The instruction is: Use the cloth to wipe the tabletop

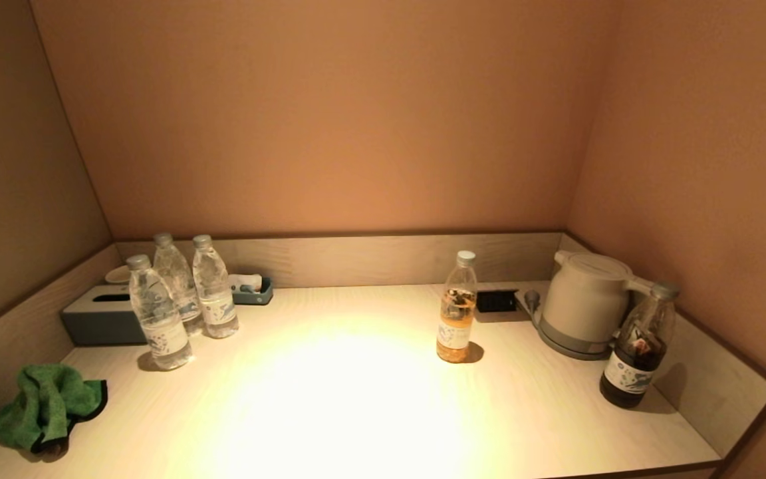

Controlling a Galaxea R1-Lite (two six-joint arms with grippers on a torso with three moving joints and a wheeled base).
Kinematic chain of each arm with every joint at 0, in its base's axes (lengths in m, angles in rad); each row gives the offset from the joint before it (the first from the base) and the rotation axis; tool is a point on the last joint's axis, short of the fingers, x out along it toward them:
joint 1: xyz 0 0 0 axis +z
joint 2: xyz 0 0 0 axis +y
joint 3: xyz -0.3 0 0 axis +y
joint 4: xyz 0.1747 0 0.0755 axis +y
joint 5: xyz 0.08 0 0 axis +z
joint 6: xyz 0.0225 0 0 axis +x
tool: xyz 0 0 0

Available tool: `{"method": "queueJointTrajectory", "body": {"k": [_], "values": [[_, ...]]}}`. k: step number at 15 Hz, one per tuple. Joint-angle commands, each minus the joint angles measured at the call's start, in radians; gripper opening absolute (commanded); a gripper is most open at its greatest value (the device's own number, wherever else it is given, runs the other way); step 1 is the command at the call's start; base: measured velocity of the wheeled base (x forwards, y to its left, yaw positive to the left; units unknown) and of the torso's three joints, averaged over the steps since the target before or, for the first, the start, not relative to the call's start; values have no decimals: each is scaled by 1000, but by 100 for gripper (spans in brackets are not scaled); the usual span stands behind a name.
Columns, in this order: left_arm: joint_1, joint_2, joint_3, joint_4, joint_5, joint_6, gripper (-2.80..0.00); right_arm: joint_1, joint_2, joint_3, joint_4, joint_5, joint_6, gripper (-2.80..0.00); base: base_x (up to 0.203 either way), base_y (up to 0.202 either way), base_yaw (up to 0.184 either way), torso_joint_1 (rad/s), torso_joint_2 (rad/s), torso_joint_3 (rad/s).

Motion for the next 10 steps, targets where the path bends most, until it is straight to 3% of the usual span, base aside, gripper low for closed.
{"method": "queueJointTrajectory", "body": {"k": [1,6,10], "values": [[0,-86,26,3,-2,4,-280,0,1,0,0,0,0,-280,0,0,0,0,0,0],[1,-153,54,-1,6,-1,-280,0,1,0,0,0,1,-280,0,0,0,0,0,0],[1,-221,63,-3,83,-3,-280,0,1,0,0,0,0,-280,0,0,0,0,0,0]]}}
